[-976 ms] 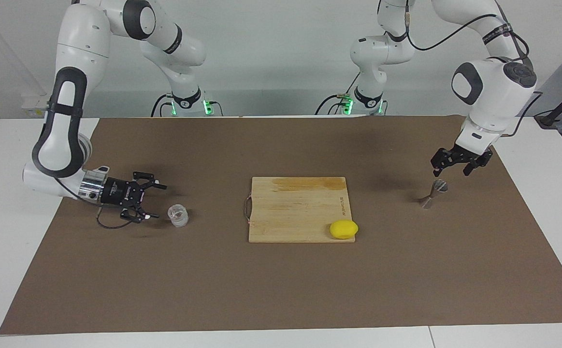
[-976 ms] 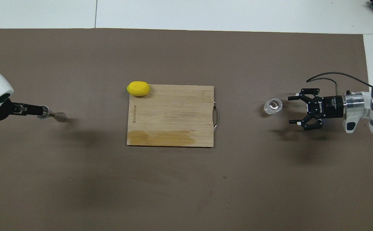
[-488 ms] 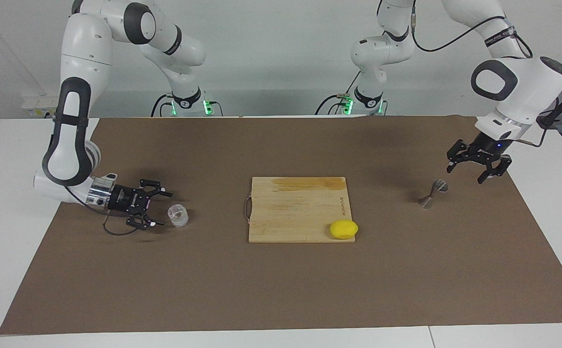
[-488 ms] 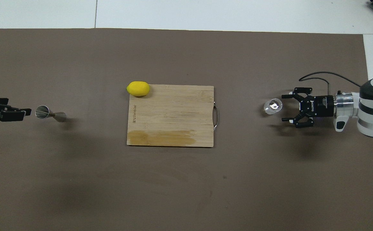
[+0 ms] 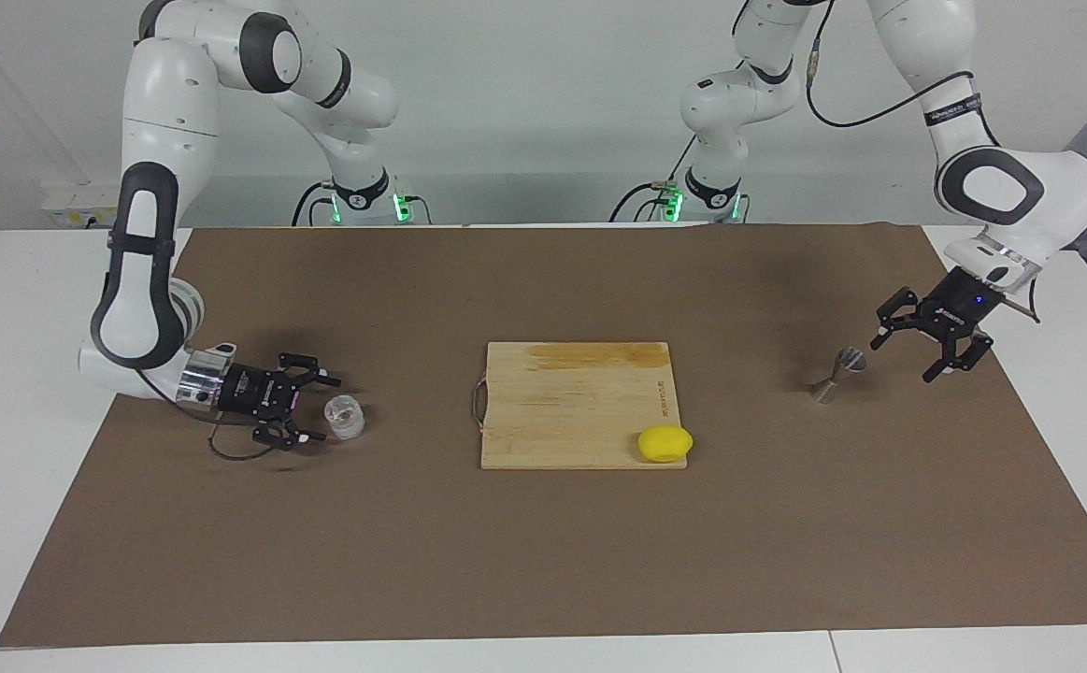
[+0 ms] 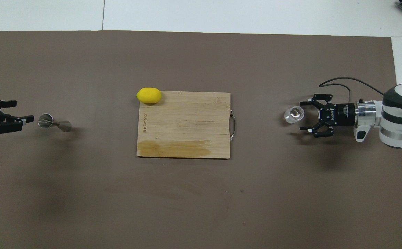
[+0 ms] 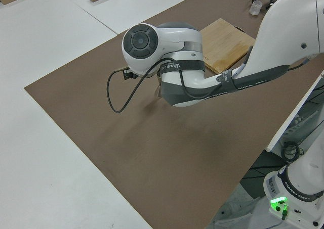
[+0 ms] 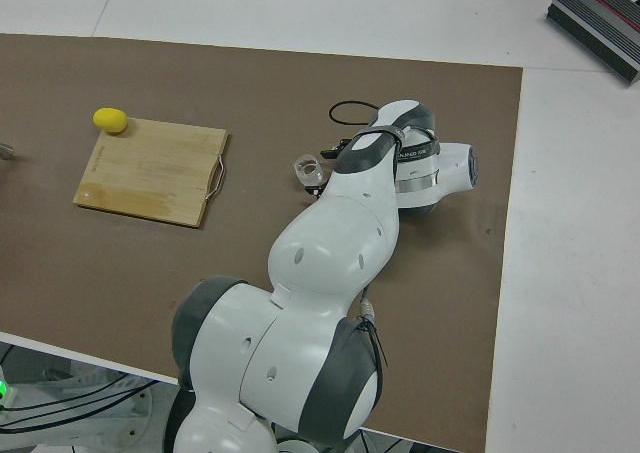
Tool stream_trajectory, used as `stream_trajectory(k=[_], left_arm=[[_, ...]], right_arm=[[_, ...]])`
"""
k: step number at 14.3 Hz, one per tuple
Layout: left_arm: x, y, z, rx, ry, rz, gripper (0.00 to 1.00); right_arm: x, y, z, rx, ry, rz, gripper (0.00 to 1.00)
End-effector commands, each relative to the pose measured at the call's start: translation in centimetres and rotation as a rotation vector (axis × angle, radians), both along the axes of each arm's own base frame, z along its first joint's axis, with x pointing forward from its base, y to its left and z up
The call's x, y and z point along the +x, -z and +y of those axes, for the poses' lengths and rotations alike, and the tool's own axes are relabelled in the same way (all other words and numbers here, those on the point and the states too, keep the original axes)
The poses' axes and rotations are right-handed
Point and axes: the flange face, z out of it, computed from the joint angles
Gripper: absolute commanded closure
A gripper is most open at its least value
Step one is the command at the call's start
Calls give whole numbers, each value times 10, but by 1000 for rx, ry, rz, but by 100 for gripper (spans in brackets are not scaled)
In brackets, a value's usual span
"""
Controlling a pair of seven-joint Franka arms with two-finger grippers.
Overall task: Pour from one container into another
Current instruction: 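Move the right gripper to the glass cup while the left gripper nears the metal cup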
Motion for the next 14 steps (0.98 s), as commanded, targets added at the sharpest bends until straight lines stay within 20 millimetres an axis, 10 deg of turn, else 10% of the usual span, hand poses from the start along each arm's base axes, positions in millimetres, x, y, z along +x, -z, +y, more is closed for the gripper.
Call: stream_trajectory(k=[1,14], left_arm=[[15,4,16,-106,173,-156,0],[-13,58,50,-449,514,-429,0]], right_arm=[[5,10,4,35,21,-32,0],[6,18,14,50,24,-23,6]])
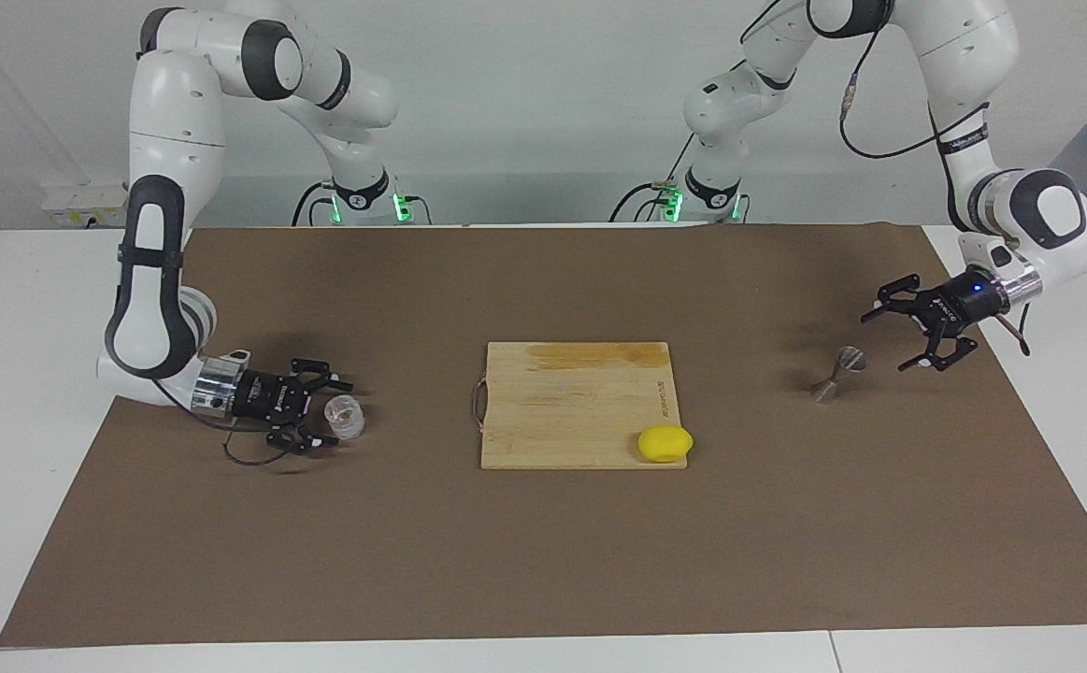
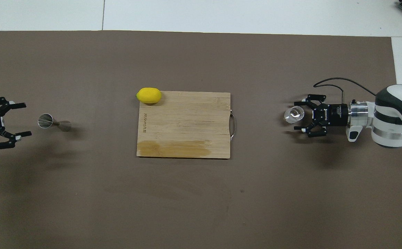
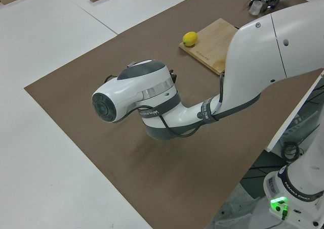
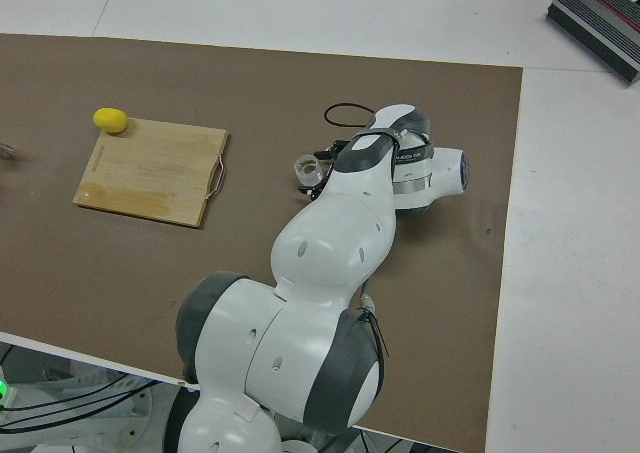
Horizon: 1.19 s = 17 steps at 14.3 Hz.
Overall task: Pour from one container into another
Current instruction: 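Close the right gripper on the glass cup while the left gripper opens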
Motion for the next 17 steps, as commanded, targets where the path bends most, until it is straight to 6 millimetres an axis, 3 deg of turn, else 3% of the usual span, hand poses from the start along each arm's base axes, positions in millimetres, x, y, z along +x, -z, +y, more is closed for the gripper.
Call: stream_trajectory(k=[1,3,8,12,15,17], left_arm=[[9,25,17,-119,52,-68,0],[8,41,19,-192,52,-70,0],[-2,83,27,-272,72,-108,0],[-6,104,26,-314,68,-149,0],[-3,106,17,-341,82,-252,0],[-3,108,13,-346,92,-254,0]], right_arm=[[4,4,0,14,20,-27,12],[4,4,0,14,20,-27,22],[4,4,0,14,20,-27,34],[4,3,0,21,6,-50,77],[4,-2,8,44,-42,-95,96],[8,-13,10,44,-59,-122,100]])
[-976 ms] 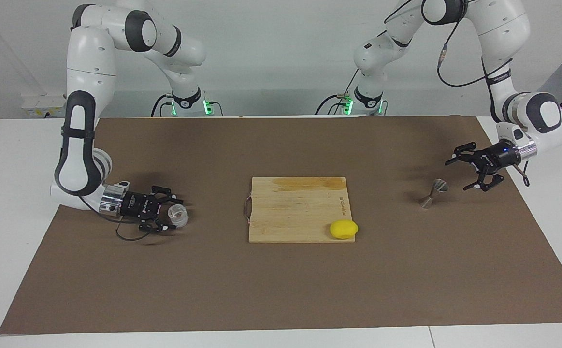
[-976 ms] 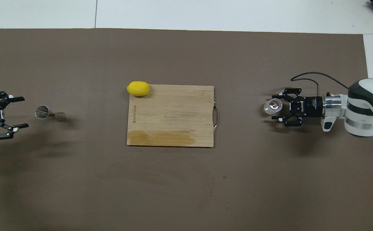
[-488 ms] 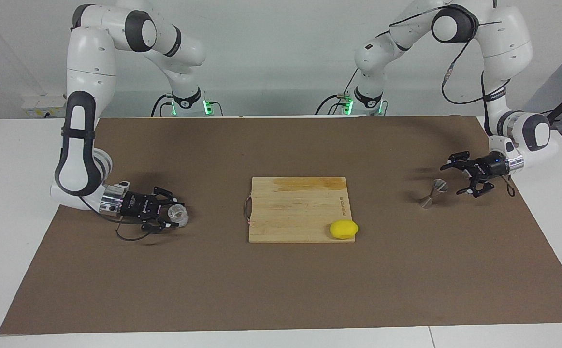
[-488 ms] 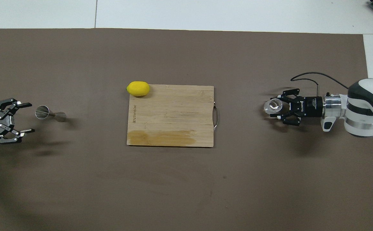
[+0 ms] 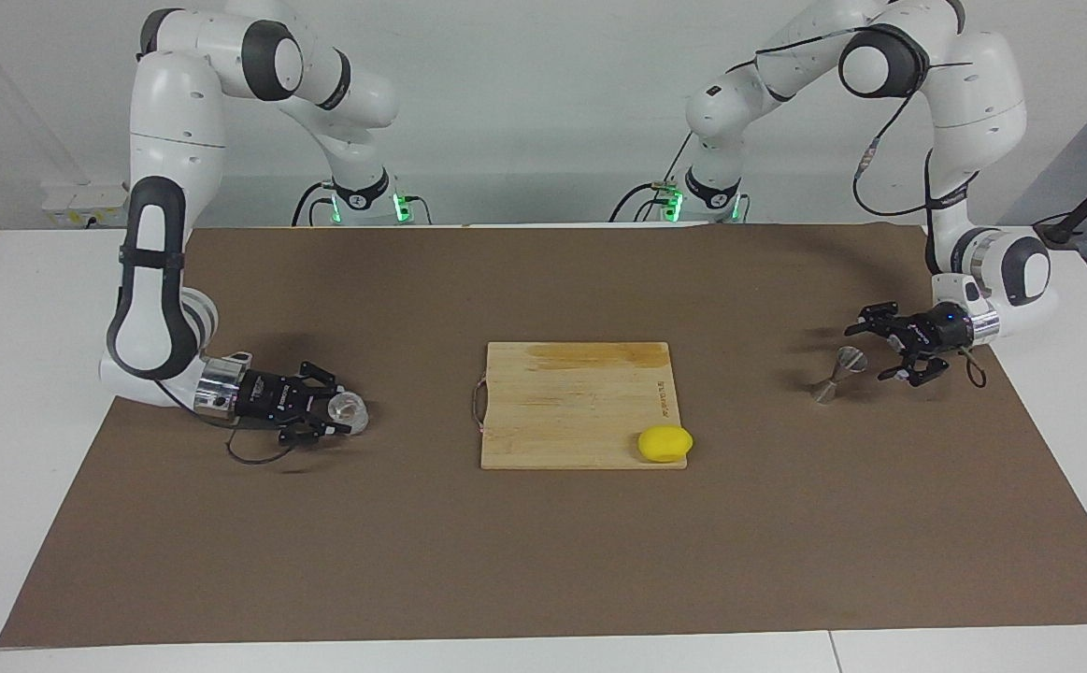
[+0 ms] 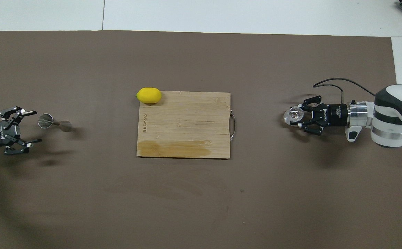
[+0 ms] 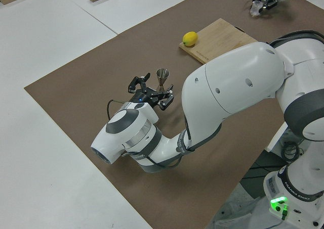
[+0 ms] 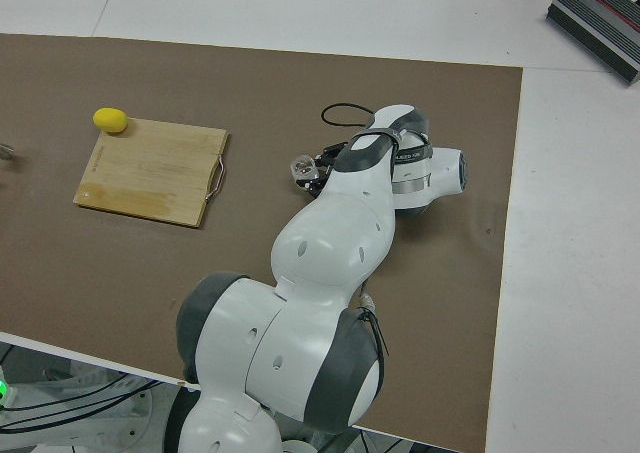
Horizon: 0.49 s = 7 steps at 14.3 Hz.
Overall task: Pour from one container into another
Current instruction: 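Close the right gripper on the glass cup while the left gripper opens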
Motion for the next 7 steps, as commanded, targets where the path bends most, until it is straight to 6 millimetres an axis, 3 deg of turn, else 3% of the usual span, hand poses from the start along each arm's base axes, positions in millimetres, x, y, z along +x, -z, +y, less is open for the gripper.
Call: stream_trajectory(k=[1,7], left_arm=[[3,1,-1,-25,5,-45,0],[1,14,-1,14,-15,-86,0]], right_arm=[[8,-16,4,27,-12,-57,100],[16,-68,35,66,-82,-130,100]])
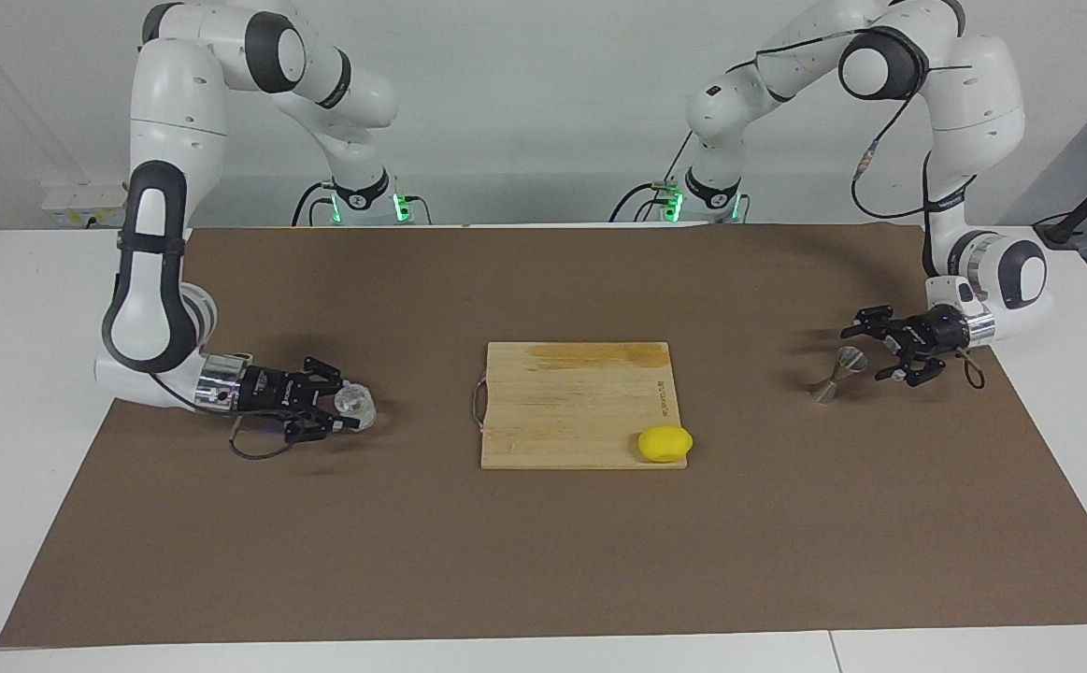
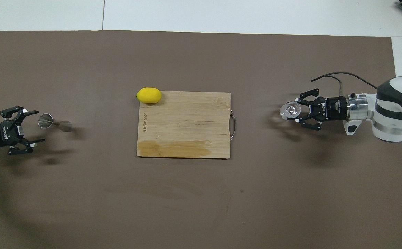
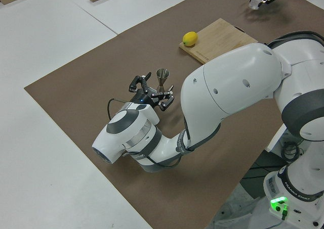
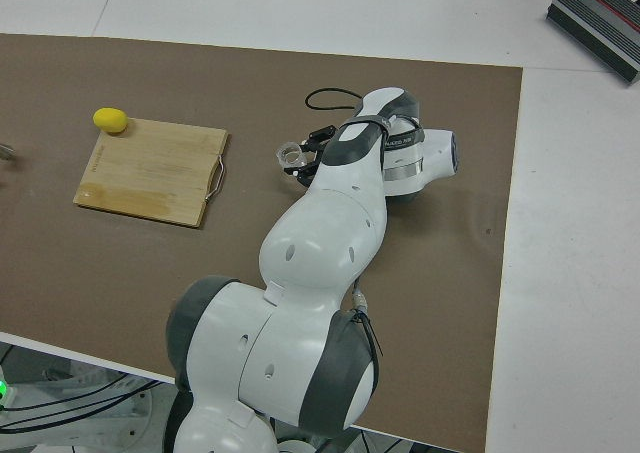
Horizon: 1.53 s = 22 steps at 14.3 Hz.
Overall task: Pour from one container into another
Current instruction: 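Close the right gripper on the glass cup while the left gripper opens, then lift the glass cup with the right gripper while the left gripper grasps the metal cup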
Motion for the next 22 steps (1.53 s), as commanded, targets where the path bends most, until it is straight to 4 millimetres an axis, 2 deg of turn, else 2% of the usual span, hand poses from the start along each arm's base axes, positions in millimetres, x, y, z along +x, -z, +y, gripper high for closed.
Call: stream_trajectory(k=[1,5,8,9,13,19,22], left_arm=[[3,11,-3,15,-18,-17,0],[6,11,-9,4,-18,-13,0],[5,7,-12,-45,-8,78,0],[5,6,-13,-56,-3,98,0],[4,3,-20,-93,29,121,0],[4,-2,-23,-108,48,110,0],[6,0,-30,-105,57,112,0]], right_arm=[[-2,-30,14,52,-33,-34,100],[-3,-67,33,58,-71,-38,100],[-4,-90,41,40,-54,7,100],[-4,-90,43,38,-50,26,100],[-3,-87,75,15,-90,42,100],[-1,-85,79,-7,-66,56,100],[0,-85,84,-9,-72,60,100]])
